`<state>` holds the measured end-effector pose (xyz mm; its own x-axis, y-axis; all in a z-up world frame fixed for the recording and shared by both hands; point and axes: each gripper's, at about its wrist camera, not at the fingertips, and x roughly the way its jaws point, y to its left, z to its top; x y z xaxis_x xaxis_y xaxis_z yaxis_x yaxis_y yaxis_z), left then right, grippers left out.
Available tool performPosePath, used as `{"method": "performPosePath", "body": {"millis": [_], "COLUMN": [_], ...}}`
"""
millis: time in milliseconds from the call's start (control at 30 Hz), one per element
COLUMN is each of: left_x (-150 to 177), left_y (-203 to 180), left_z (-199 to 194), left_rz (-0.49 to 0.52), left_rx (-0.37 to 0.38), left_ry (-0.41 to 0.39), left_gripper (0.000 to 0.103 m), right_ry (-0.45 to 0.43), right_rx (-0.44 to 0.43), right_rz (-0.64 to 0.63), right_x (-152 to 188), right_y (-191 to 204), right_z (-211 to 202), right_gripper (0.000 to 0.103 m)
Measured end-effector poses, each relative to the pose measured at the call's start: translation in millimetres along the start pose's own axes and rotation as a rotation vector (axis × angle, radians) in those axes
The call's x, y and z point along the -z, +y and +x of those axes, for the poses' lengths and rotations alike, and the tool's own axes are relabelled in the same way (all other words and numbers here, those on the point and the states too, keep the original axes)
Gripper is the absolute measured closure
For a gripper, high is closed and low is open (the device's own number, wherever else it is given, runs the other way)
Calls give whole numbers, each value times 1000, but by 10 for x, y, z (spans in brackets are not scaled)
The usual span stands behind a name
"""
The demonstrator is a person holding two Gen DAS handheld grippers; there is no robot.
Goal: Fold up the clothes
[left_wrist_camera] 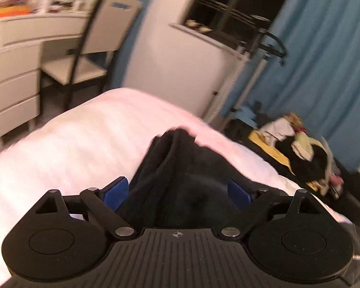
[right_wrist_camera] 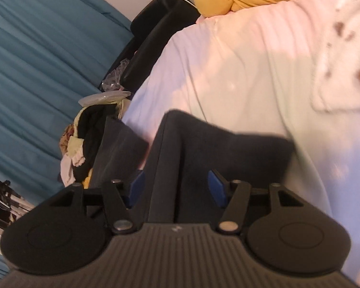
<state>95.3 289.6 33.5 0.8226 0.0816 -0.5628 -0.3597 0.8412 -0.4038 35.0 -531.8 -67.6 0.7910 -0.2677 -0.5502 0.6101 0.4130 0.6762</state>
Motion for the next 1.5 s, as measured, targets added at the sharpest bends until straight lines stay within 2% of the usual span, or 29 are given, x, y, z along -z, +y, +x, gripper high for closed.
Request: {"method": "performPosePath", "body": {"millis": [67,133,200,233,300,467,600,667,767,800,867,933,1033,1100,1167,1233,1267,1367,1400,1433,1500], "left_x": [181,416,644,742,907,1223,1100,1059,1090,1100,1106,1094,1075,1058,1044,1031,1037,1093,1137,1168,1191], "left_y": [95,225,334,365,364,328,332,310,315,313,295,265,222,214,270,342,386,543,614,673,739], "left_z": [-201,-305,-343,-316,-266,-46,126,210,379,423,499,548,520,428,285,158,113,29,32,38,47], "left_rz": [-146,-349,-537,-610,-675,-696,-666,-652,-661,-661,-654,-627,-596,-601,-649,-700,-731,-841,-887,-914,-901], "left_rx": [-45,-47,-56,-67,-72,-19,73,128,165,168,179,189,198,210,271,336,354,378,371,348,280], "left_ry": [4,6,18,33,38,15,-19,-19,-3,-2,-7,-22,-59,-90,-159,-206,-218,-220,-202,-179,-125], "left_gripper": [11,11,12,12,13,18,30,30,35,41,52,73,89,94,95,95,95,95,95,95,95], "right_ry": [-23,-60,-34,-21,-3,54,121,138,161,171,178,167,144,116,63,-23,-74,-71,-23,22,79], "right_rx": [-15,-39,-17,-5,22,31,28,43,57,69,85,72,40,-7,-71,-133,-135,-42,17,77,151], "right_rz": [-35,-75,-89,-95,-74,38,159,196,244,241,233,218,174,100,2,-60,-86,-12,58,138,303], "right_x": [98,194,204,209,203,169,182,200,224,240,264,256,230,197,155,119,107,66,64,76,106], "right_y": [76,133,117,105,-2,-316,-531,-607,-668,-660,-633,-582,-482,-364,-184,-44,-5,-174,-318,-475,-785], "right_z": [-155,-309,-305,-302,-279,-307,-304,-304,-187,-121,-16,55,113,43,-101,-309,-427,-510,-462,-415,-375], "right_gripper": [42,38,37,37,37,37,37,37,38,41,53,80,99,99,100,100,100,100,100,99,96]}}
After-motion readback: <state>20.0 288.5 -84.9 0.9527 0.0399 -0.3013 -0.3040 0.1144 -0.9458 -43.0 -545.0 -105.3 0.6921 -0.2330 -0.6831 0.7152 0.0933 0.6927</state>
